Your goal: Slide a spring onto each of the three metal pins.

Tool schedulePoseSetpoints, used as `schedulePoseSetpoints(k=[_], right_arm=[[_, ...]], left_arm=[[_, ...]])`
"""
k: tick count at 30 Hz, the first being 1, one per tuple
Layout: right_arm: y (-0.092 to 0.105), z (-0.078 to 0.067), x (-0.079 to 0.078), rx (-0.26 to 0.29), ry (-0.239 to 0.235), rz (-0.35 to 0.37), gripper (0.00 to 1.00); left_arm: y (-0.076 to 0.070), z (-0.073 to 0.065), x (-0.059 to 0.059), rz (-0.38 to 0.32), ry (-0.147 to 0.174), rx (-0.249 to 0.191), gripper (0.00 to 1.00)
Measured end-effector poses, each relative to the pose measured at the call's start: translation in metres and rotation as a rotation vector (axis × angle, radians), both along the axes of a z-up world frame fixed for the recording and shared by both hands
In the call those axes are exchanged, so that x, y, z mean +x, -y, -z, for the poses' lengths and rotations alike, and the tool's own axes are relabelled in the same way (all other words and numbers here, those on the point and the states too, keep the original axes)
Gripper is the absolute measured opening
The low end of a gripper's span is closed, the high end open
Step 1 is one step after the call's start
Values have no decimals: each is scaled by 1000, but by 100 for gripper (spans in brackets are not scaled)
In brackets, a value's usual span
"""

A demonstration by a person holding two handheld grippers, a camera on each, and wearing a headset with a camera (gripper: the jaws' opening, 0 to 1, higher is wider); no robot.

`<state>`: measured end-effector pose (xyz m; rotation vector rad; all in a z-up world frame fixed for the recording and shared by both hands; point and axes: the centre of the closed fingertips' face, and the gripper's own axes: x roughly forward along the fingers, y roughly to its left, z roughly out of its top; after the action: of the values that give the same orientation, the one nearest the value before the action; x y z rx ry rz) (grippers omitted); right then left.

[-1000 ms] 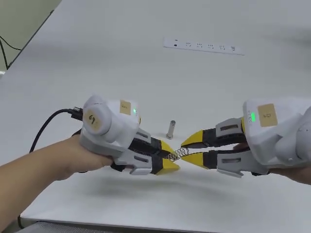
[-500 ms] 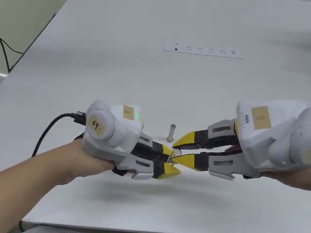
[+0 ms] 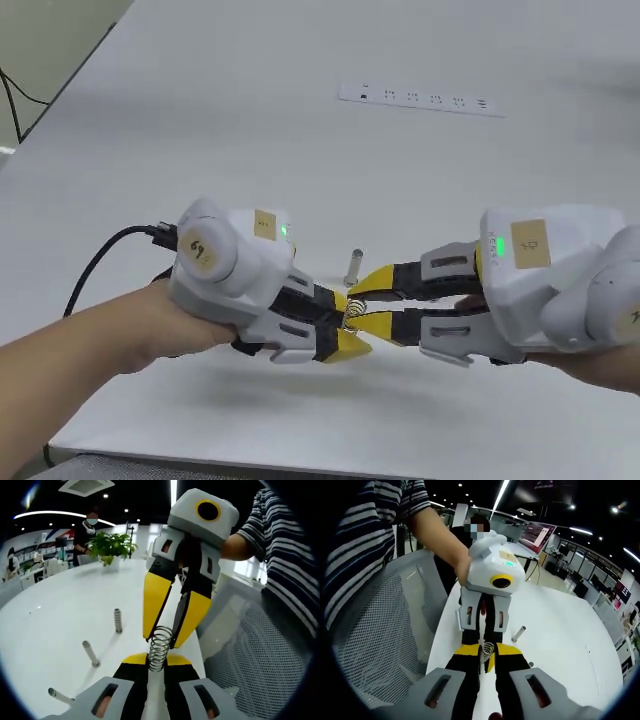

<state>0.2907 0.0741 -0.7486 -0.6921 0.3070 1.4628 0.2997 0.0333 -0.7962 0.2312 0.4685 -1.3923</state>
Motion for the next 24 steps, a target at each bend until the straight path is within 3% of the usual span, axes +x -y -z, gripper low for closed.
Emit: schedulePoseSetpoints(k=[14, 24], right_arm=[[0, 2, 5, -20, 5, -12, 7], [4, 8, 11, -54, 15, -22, 7]], left_arm=[[-1, 0, 4, -19, -15, -7, 6], [-10, 1, 8, -45, -20, 0, 10]])
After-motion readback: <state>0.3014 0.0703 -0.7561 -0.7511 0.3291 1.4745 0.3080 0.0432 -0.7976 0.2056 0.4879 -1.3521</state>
